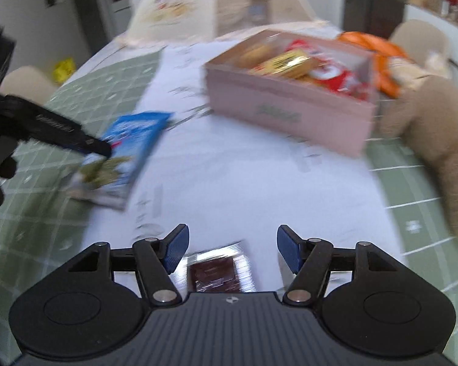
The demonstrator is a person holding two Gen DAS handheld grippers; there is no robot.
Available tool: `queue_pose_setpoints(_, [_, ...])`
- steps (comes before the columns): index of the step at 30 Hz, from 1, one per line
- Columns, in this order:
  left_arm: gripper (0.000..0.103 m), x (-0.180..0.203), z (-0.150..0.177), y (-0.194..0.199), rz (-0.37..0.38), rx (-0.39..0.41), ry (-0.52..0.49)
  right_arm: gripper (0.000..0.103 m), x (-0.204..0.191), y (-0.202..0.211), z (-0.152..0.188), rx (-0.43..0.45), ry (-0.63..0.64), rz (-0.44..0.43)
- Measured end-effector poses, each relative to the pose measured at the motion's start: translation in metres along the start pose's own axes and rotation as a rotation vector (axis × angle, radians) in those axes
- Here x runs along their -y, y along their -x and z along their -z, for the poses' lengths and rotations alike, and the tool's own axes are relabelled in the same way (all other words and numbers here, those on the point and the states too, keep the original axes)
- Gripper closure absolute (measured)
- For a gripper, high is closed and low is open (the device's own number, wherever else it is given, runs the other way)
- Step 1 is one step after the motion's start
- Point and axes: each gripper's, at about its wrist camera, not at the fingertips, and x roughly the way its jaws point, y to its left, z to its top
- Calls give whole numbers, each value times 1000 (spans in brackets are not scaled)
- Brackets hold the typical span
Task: Organize snacks
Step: 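Grasp the silver-wrapped chocolate packet with the left gripper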
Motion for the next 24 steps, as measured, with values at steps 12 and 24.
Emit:
queue_pose_setpoints(12, [63, -7, 37, 31, 31, -20, 61, 34, -28, 1, 2, 26, 59, -19])
queue_pose_setpoints(24, [63, 30, 65, 42, 218, -84, 133, 33, 2, 22, 27, 73, -41, 52])
